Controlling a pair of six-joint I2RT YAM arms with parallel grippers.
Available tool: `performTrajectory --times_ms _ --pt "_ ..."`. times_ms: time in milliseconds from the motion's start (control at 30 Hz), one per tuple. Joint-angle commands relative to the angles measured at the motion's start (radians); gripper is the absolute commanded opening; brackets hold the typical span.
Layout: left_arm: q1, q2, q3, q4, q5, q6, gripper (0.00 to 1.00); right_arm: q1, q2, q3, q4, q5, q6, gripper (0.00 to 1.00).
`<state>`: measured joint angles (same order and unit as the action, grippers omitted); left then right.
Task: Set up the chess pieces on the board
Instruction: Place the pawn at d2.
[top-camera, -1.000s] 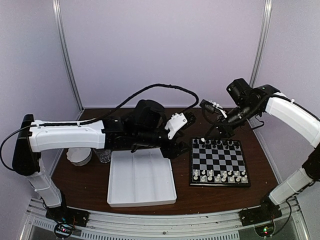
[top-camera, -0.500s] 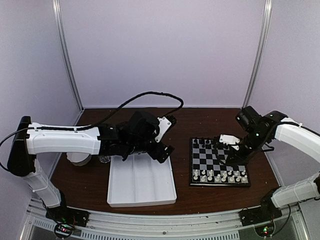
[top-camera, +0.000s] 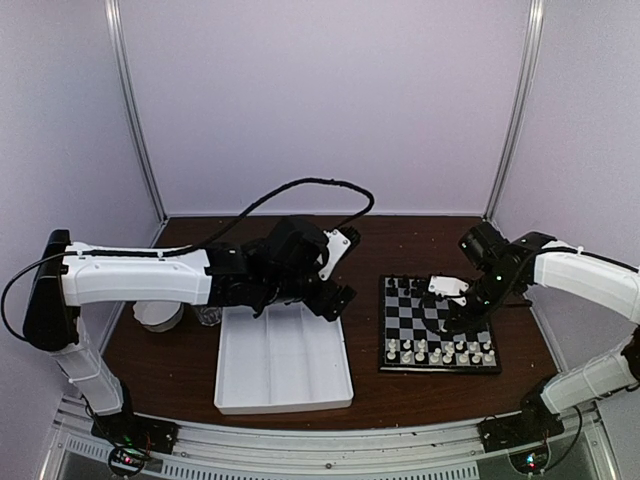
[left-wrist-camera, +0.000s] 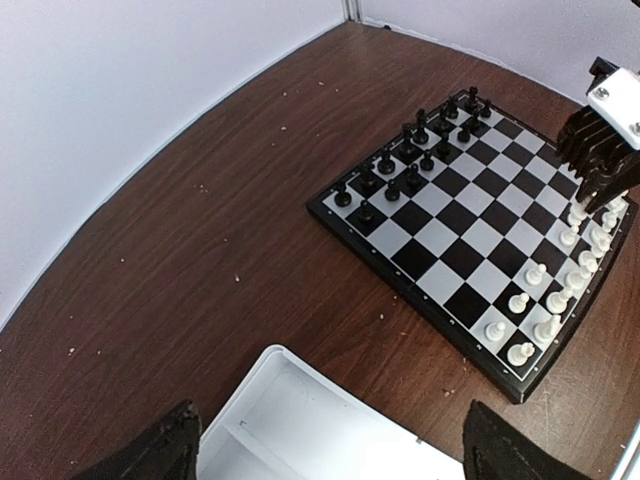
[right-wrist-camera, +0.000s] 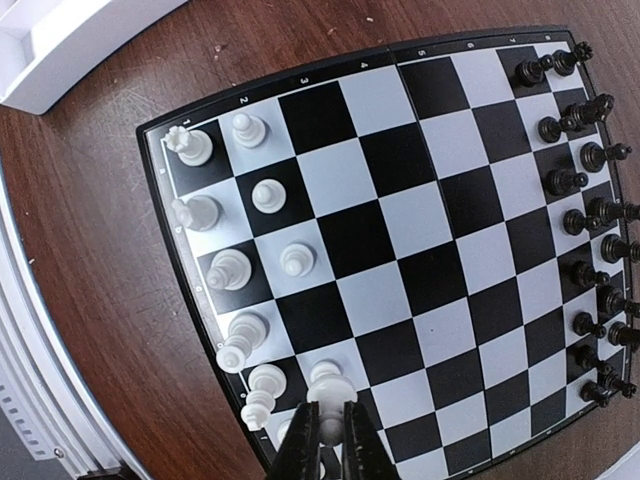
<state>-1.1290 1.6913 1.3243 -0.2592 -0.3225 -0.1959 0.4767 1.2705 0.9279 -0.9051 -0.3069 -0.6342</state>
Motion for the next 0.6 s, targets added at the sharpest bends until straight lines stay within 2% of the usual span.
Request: performTrajectory --times_ms 0,567 --pt "0.004 -0.018 0.019 -0.004 -0.023 -0.020 0.91 0.016 0.017 -0.017 0.038 0.019 -0.016 0.06" --pt "0.004 -0.047 0.003 -0.013 -0.071 -0.013 0.91 0.047 0.115 -0.034 0.044 0.044 -0.015 0.07"
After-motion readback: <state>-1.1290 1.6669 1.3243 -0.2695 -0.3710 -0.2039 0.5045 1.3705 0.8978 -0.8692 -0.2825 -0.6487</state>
